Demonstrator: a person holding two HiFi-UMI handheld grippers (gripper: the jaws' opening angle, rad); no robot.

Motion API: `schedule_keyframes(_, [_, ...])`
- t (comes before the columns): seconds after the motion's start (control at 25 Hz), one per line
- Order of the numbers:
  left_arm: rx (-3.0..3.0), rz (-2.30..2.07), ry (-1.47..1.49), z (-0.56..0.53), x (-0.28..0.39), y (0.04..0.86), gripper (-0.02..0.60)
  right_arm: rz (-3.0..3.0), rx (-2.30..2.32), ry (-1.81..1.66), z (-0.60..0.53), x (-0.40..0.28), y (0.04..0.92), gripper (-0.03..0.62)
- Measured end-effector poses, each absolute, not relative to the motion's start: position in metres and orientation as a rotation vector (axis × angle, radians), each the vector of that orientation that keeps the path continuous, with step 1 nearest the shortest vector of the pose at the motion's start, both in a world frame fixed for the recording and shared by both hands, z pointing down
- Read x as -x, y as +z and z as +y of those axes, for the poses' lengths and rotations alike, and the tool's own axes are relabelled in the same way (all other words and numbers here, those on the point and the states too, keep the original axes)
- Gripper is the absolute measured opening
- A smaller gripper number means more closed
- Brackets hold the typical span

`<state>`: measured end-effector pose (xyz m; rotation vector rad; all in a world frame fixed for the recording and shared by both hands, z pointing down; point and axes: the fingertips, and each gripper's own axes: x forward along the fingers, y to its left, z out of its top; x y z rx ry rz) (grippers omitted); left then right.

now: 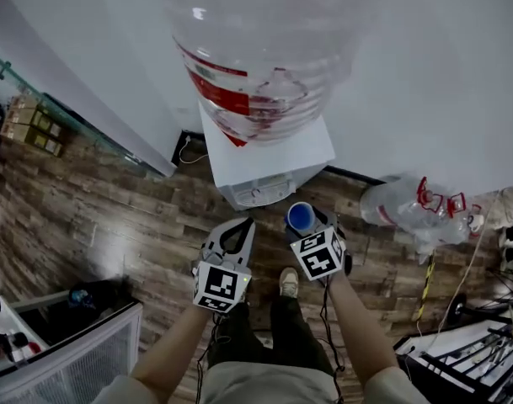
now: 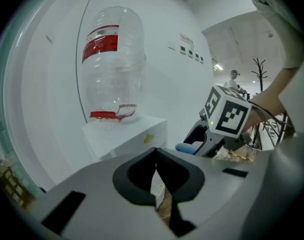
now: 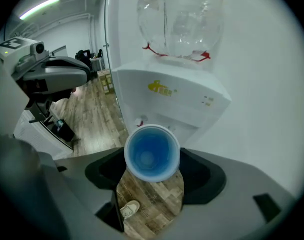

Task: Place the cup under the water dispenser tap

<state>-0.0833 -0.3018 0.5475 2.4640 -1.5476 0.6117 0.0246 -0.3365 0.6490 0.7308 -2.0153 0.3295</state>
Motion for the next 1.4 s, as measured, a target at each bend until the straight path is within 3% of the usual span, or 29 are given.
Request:
schedule_keyframes(0.84, [-2.283, -1.737, 0.582, -0.348, 0.070, 0.703, 0.006, -1.983, -0.563, 0.218, -0.409, -0.011, 0.855, 0.339])
schedule_keyframes(1.4, [-2.280, -1.751, 0.563, -0.357, 0.080, 0.740, 0.006, -2.014, -0.680, 0.095, -0.450, 0.008, 0.906, 0.345])
